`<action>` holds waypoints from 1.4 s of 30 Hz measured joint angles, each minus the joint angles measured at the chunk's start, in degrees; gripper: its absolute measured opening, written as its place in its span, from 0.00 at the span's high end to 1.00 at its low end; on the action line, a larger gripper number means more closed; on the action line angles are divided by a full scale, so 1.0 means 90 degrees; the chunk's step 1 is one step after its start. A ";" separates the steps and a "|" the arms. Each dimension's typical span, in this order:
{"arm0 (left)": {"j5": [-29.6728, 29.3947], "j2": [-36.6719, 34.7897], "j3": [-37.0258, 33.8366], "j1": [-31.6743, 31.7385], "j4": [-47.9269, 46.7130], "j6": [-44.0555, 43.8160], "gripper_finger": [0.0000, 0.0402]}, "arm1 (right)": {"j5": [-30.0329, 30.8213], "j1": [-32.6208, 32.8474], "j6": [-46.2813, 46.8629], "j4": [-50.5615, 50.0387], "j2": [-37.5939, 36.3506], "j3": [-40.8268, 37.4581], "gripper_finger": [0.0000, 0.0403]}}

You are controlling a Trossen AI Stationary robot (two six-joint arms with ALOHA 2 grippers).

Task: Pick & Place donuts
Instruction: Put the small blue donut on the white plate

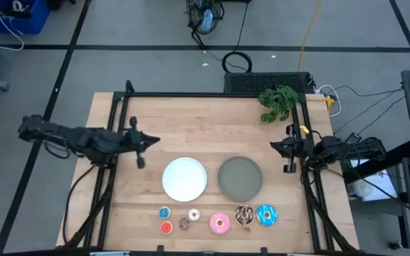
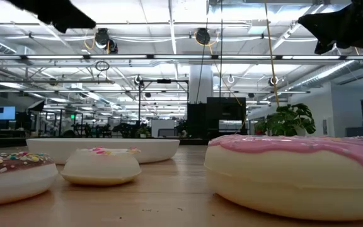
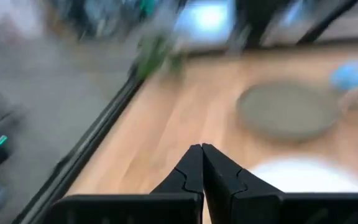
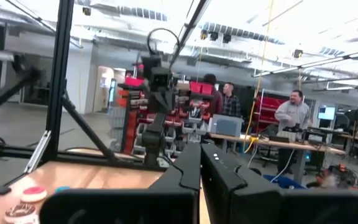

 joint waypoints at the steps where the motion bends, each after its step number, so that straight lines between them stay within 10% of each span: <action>1: -0.0258 0.0390 0.0341 -0.0089 -0.0614 -0.0278 0.99 | 0.0000 -0.0001 0.0000 -0.0039 -0.0002 0.0000 1.00; 9: 0.0409 0.2693 0.1922 -0.0691 -0.3195 -0.2541 0.99 | 0.0000 0.0000 0.0051 -0.0519 0.0003 0.0000 1.00; 29: 0.1487 0.5671 0.3253 -0.2937 -0.3286 -0.5406 0.98 | -0.0002 -0.0002 0.0451 -0.0293 0.0003 0.0000 1.00; 42: 0.2514 0.6530 0.3220 -0.2749 -0.3570 -0.5657 0.50 | -0.0002 0.0000 0.0804 -0.0400 0.0179 0.0000 1.00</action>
